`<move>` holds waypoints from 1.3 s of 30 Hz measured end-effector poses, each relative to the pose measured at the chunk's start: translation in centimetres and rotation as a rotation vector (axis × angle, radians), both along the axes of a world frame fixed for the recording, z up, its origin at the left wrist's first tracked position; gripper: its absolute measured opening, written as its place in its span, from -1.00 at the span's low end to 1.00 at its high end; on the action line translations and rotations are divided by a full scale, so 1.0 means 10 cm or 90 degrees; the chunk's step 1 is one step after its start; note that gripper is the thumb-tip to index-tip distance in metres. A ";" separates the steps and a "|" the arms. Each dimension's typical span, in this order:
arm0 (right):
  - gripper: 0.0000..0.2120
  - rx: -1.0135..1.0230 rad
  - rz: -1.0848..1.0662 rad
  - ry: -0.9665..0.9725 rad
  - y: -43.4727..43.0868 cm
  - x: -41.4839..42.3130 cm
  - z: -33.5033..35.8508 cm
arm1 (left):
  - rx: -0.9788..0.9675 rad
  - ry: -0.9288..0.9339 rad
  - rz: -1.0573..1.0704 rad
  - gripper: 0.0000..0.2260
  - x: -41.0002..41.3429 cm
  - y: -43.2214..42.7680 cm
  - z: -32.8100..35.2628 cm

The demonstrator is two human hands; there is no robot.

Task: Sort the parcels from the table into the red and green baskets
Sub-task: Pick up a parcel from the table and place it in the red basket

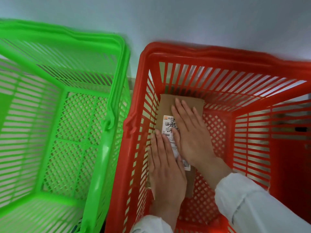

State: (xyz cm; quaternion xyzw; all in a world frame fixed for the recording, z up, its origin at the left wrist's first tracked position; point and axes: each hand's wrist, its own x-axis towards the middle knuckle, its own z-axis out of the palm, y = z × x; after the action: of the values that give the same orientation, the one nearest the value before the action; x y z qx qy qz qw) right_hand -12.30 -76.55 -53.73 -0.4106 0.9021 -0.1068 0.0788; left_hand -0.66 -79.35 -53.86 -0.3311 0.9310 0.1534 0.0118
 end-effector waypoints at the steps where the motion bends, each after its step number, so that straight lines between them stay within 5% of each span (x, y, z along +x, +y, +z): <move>1: -0.51 -0.005 -0.001 -0.003 0.00 -0.01 0.01 | 0.003 -0.009 0.001 -0.47 -0.01 0.01 0.01; 6: -0.44 0.102 0.041 -0.036 0.01 -0.04 0.17 | 0.073 -0.010 -0.001 -0.48 -0.02 -0.04 0.17; 9: -0.36 0.131 0.031 -0.166 0.08 -0.06 0.45 | 0.142 -0.028 -0.015 -0.39 -0.01 -0.10 0.48; 13: -0.46 0.006 -0.093 -0.274 0.17 0.22 1.29 | 0.342 -0.009 -0.035 -0.27 0.02 -0.20 1.30; 17: -0.51 -0.123 -0.257 -0.401 0.29 0.57 2.36 | 0.369 -0.050 -0.024 -0.56 0.06 -0.26 2.37; 27: -0.59 -0.191 -0.521 -0.598 0.97 1.67 5.17 | 0.574 -0.096 0.086 -0.68 0.78 0.08 5.12; 32: -0.62 -0.336 -0.668 -0.642 1.18 2.12 5.85 | 0.689 -0.071 0.171 -0.75 1.16 0.34 5.75; 39: -0.63 -0.523 -0.836 -0.594 1.58 2.81 6.45 | 0.760 -0.078 0.090 -0.73 1.45 0.79 6.19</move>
State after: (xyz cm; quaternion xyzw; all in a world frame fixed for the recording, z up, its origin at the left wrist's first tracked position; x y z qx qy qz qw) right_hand 15.81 -60.78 10.79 0.2759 0.7223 -0.5994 0.2070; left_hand 13.86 -71.49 7.99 -0.3366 0.6575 0.6304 0.2387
